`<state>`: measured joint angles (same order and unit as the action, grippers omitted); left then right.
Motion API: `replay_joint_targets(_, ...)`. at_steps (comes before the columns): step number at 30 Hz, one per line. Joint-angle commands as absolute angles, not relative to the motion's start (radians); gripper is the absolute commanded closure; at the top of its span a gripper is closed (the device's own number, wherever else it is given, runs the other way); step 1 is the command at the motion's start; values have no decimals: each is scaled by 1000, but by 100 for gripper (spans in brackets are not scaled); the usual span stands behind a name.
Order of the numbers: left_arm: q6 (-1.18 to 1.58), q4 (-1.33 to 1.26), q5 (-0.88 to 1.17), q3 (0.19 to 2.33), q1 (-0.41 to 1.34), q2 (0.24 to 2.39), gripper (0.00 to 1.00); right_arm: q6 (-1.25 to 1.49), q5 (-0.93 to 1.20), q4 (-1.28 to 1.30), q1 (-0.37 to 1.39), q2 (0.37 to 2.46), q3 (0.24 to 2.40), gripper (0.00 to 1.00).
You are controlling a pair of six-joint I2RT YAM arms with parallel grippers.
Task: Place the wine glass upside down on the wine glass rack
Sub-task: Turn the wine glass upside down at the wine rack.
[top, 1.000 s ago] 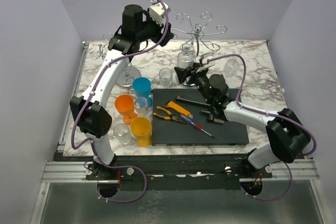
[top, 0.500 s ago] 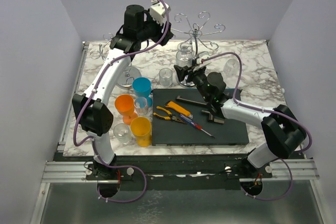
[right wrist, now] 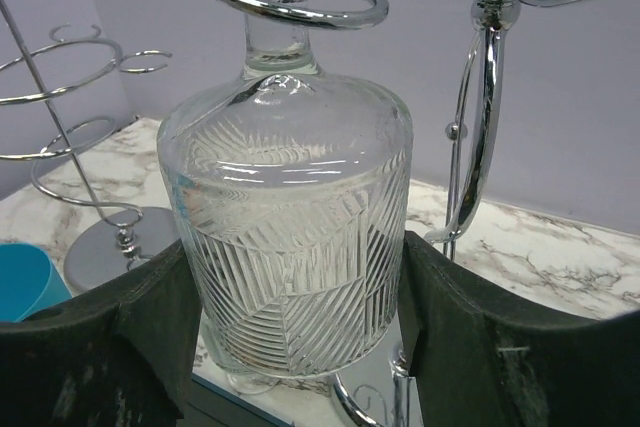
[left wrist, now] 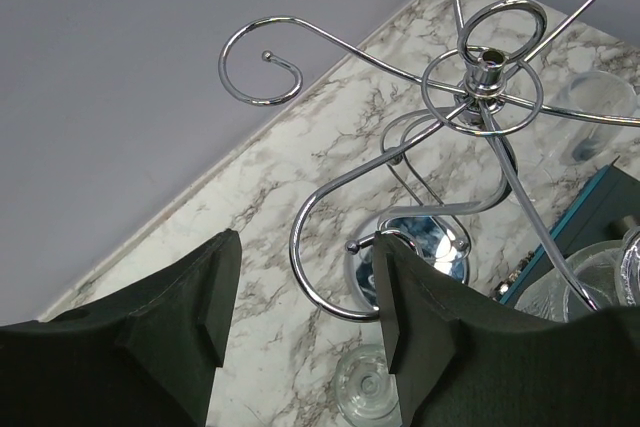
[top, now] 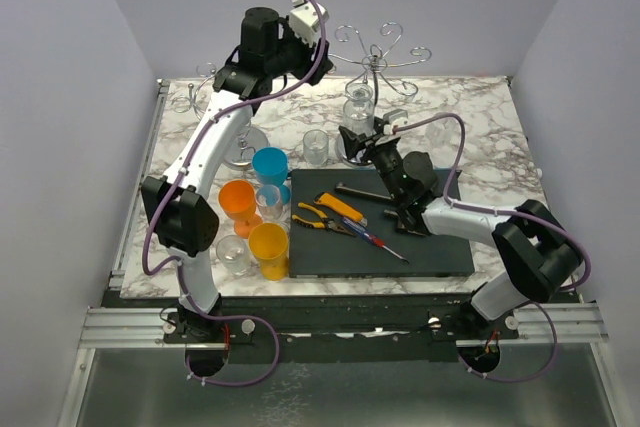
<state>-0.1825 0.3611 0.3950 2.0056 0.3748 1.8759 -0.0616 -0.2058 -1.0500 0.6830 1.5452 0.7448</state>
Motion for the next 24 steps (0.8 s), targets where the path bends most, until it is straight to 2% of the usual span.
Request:
replay_joint_targets(1,-190,374,332,2036,386,1914,39,-38,-240,-1200,690,1539,721,99)
replay_joint_targets(5,-192,378,328,2039,388,1919,40,-3,-270,-1195,690,1563,717,97)
replay_joint_targets(6,-192,377,325,2039,388,1919,40,29,-271,-1186,690,1568,717,86)
replay_joint_targets(8,-192,378,325,2041,388,1919,40,47,-254,-1162,690,1568,715,58)
replay_joint_targets(9,-192,378,324,2042,387,1919,40,56,-252,-1139,689,1564,713,30)
replay_joint_targets(10,-192,377,324,2043,388,1919,40,66,-250,-1117,690,1557,712,13)
replay_joint_targets(11,-192,377,324,2045,388,1918,40,69,-247,-1095,690,1546,710,1)
replay_joint_targets(17,-184,379,334,2033,388,1902,40,82,-206,-973,689,1406,640,0)
replay_joint_targets(24,-165,384,346,2023,388,1869,37,139,-169,-465,690,1090,666,0)
